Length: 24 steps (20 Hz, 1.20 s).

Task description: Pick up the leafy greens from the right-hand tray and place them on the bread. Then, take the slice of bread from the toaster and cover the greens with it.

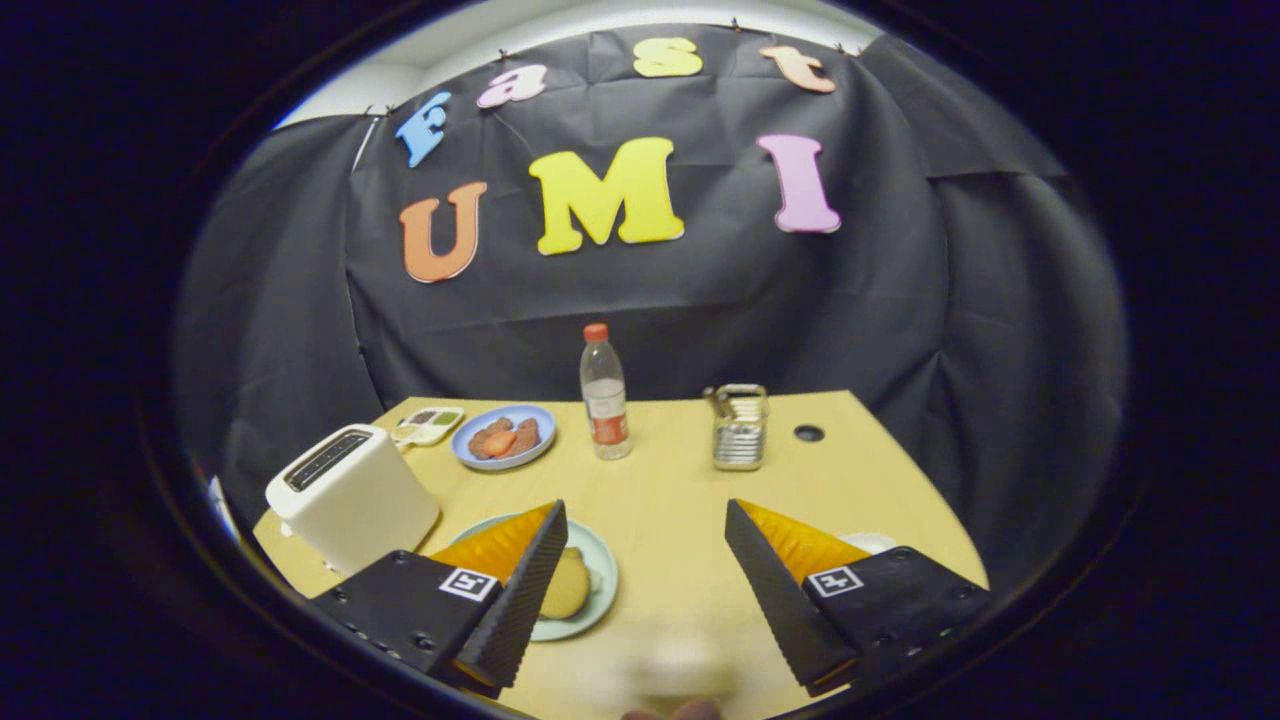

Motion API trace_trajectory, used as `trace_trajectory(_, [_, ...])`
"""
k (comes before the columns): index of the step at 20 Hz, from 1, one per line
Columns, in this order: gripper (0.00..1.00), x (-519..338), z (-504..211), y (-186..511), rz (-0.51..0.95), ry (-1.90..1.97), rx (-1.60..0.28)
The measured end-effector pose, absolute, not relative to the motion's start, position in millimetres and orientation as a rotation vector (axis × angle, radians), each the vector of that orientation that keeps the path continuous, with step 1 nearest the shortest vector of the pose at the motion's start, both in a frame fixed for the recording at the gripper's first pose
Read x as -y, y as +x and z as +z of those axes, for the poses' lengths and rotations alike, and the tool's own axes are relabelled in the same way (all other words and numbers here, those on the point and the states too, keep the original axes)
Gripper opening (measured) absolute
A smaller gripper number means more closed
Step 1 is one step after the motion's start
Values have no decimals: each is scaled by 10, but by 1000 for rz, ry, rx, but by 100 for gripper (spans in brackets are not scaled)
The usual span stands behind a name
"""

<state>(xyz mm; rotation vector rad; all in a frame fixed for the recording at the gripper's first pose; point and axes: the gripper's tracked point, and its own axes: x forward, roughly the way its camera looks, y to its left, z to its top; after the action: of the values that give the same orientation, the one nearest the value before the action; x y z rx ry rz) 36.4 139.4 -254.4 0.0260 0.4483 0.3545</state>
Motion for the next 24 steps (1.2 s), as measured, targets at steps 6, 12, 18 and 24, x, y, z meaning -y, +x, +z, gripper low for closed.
trace_trajectory(6, [96, -433, -1452, 262, 298, -61, -248])
trace_trajectory(12, [96, 143, -619, 153, 215, 33, -171])
trace_trajectory(18, [95, 183, -110, 40, 162, 50, -116])
trace_trajectory(24, [96, -81, -14, -104, 133, 65, -117])
